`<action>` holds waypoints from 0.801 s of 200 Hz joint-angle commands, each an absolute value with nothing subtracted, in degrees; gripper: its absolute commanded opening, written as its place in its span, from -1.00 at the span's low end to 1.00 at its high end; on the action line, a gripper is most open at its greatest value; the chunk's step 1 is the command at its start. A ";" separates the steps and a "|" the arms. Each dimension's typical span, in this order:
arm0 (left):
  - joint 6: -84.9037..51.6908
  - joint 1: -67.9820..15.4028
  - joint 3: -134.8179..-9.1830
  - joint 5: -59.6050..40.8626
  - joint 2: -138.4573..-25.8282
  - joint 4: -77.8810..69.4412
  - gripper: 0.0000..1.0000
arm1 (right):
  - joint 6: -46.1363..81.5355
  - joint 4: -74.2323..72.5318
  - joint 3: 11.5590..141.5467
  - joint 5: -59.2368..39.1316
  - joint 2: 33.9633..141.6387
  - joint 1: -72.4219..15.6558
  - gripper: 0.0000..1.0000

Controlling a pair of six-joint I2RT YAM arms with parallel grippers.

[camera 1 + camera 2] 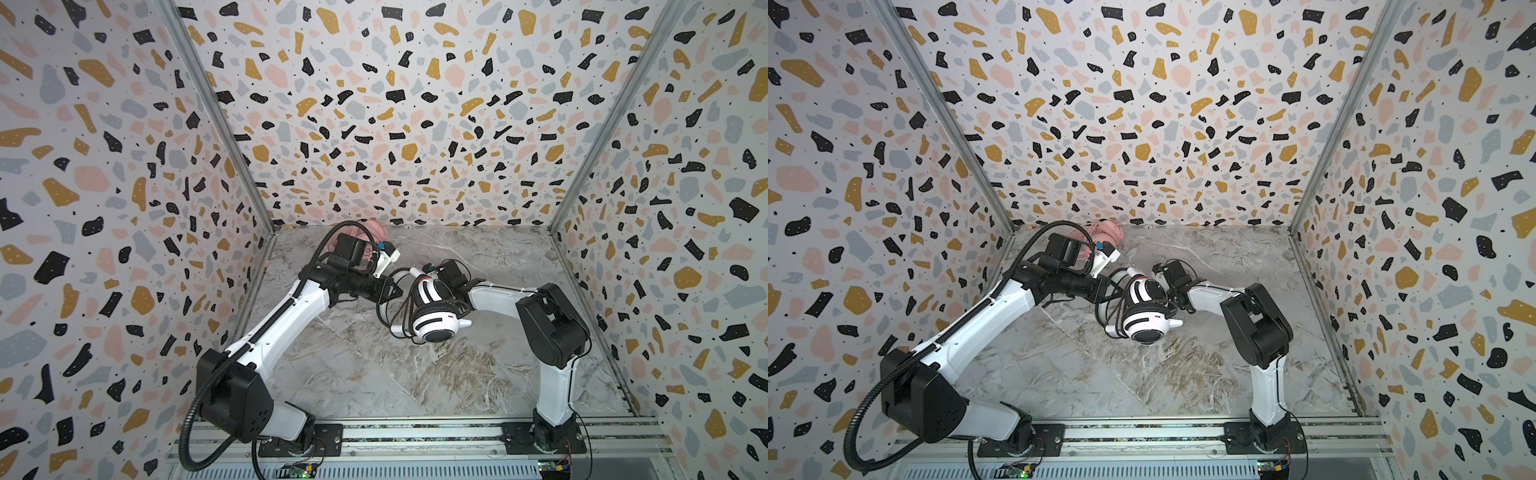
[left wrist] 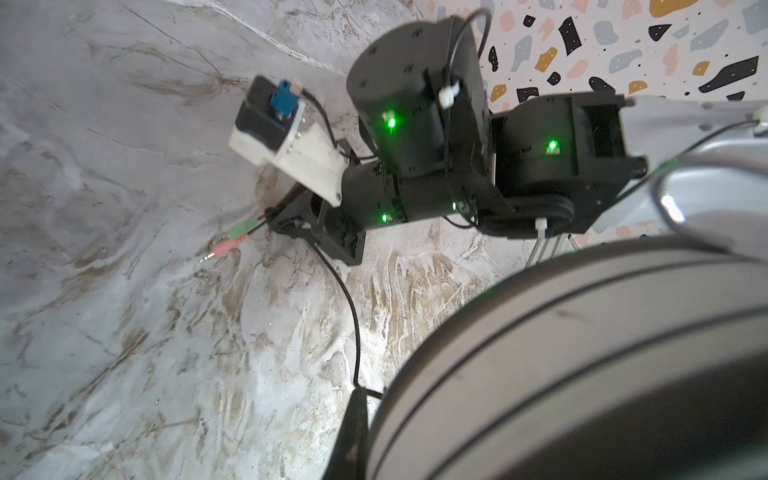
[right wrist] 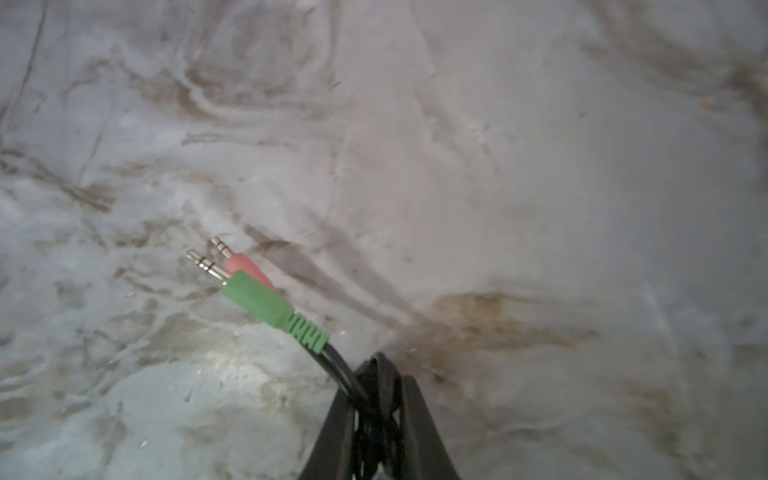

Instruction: Wrap the headphones

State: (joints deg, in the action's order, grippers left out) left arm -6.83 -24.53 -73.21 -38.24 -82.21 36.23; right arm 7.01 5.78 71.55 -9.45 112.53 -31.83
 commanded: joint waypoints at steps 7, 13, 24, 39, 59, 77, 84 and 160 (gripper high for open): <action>-8.37 -24.61 -72.35 -38.82 -81.08 33.96 -0.95 | 8.32 5.42 81.22 -13.57 107.92 -29.14 -1.00; -8.07 -24.77 -72.24 -37.82 -81.28 34.37 -0.95 | 8.28 5.83 83.41 -14.78 107.99 -28.31 -1.00; -7.30 -25.11 -72.06 -36.39 -81.85 35.08 -0.96 | 8.50 6.71 87.40 -16.77 108.19 -27.06 -1.00; -6.99 -25.72 -71.15 -34.07 -82.40 35.13 -0.96 | 8.81 7.14 92.11 -19.24 108.15 -25.64 -1.00; -6.57 -26.08 -70.12 -27.96 -84.50 36.91 -0.97 | 9.31 6.22 96.12 -19.37 106.78 -24.93 -1.00; -5.38 -26.17 -68.86 -25.55 -86.33 38.06 -0.97 | 9.05 7.09 99.79 -19.25 105.18 -24.41 -1.00; -5.60 -26.11 -68.05 -24.40 -86.92 37.79 -0.97 | 8.97 7.27 100.90 -19.16 104.36 -24.34 -1.00; -6.94 -26.15 -65.94 -19.64 -91.61 35.66 -0.99 | 8.99 7.41 105.80 -19.93 95.61 -24.24 -1.00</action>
